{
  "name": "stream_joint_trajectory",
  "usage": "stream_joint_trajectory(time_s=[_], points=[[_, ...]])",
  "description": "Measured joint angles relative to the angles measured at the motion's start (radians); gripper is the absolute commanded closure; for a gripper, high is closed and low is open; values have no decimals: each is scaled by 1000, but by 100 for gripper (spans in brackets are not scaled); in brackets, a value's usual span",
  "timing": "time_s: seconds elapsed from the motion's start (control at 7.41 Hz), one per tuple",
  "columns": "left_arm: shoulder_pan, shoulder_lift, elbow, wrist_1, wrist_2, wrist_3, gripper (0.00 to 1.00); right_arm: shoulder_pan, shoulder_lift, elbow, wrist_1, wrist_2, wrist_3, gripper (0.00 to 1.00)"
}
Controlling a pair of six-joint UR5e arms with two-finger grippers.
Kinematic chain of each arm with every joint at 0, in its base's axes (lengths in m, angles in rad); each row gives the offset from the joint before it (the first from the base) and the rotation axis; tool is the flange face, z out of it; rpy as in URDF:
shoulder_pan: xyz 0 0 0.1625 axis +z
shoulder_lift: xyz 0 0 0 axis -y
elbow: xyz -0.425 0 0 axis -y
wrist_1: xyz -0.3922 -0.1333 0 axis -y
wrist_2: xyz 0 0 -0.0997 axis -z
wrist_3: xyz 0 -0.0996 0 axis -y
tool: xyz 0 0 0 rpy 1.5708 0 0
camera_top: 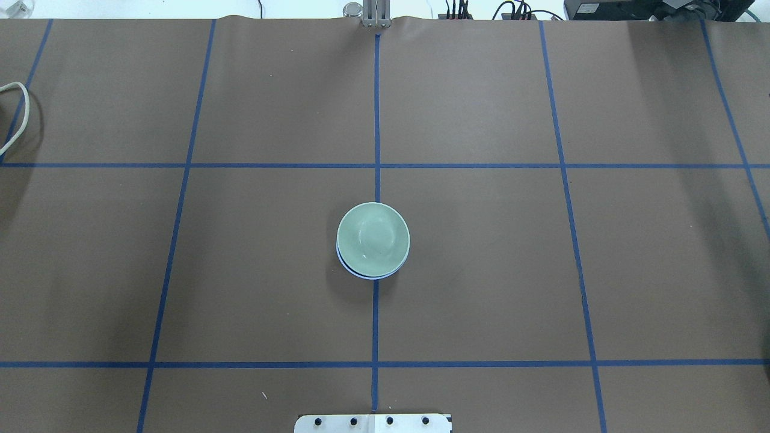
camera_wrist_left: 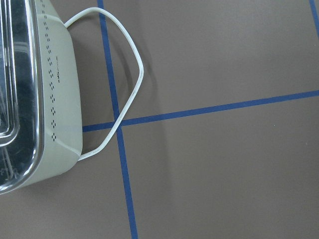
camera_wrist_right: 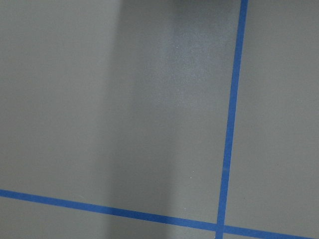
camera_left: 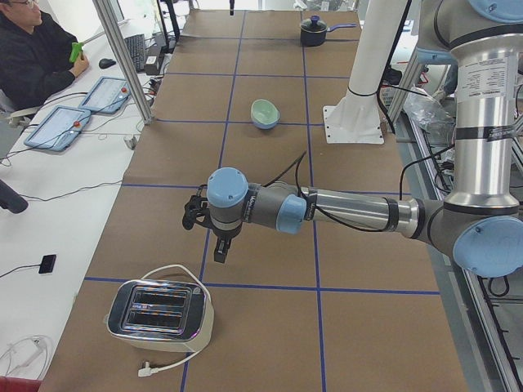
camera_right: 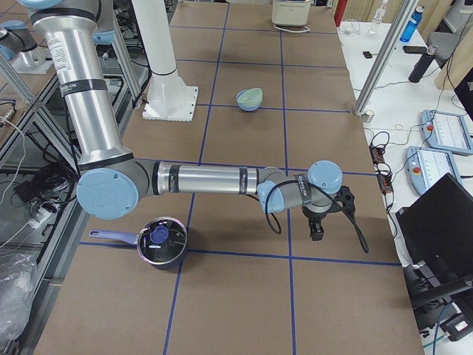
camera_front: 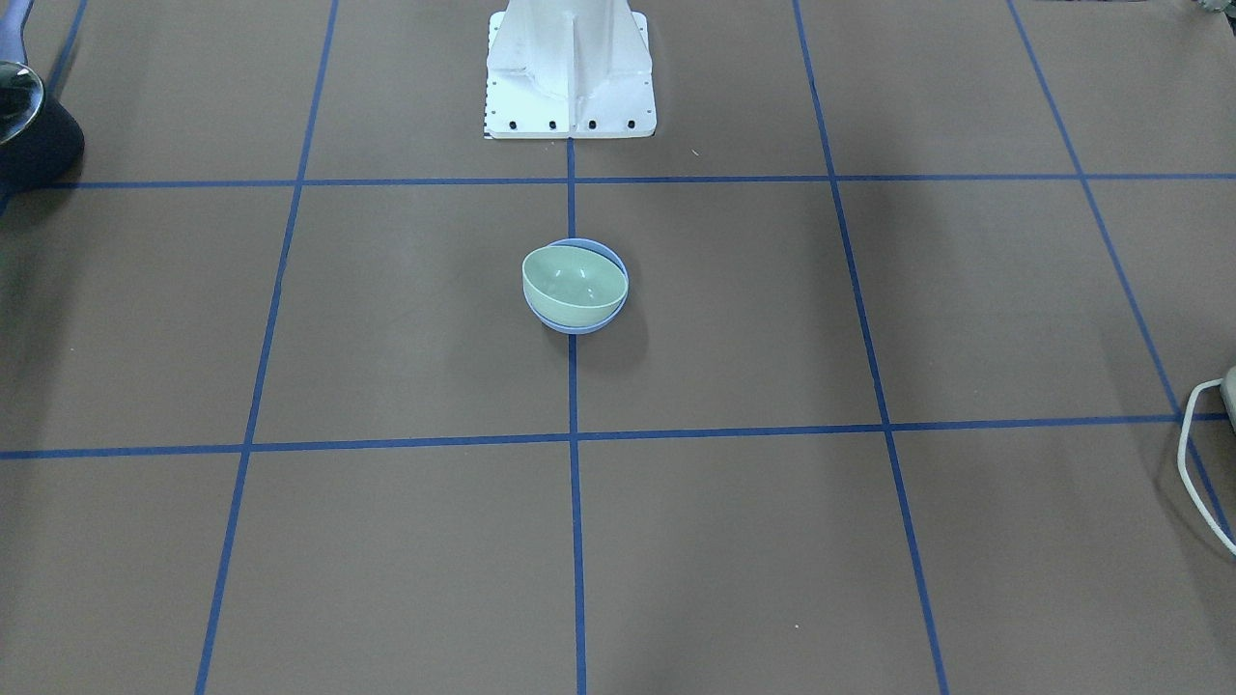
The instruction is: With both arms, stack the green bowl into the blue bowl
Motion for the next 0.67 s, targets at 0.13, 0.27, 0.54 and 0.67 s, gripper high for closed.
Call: stream_joint_trajectory(time_s=[0.13,0.27,0.54,0.67], points=[[-1,-1,-2,1,0,0,3,-1,1,0,1,-7,-15,0],[-1,-1,-4,2,0,0,3,-2,0,1,0,-16,-22,0],[-1,-1,-7,1,0,0,3,-2,-3,1,-2,-23,-26,0],[-1,-2,-7,1,0,0,3,-2,-3,1,-2,-24,-26,0]])
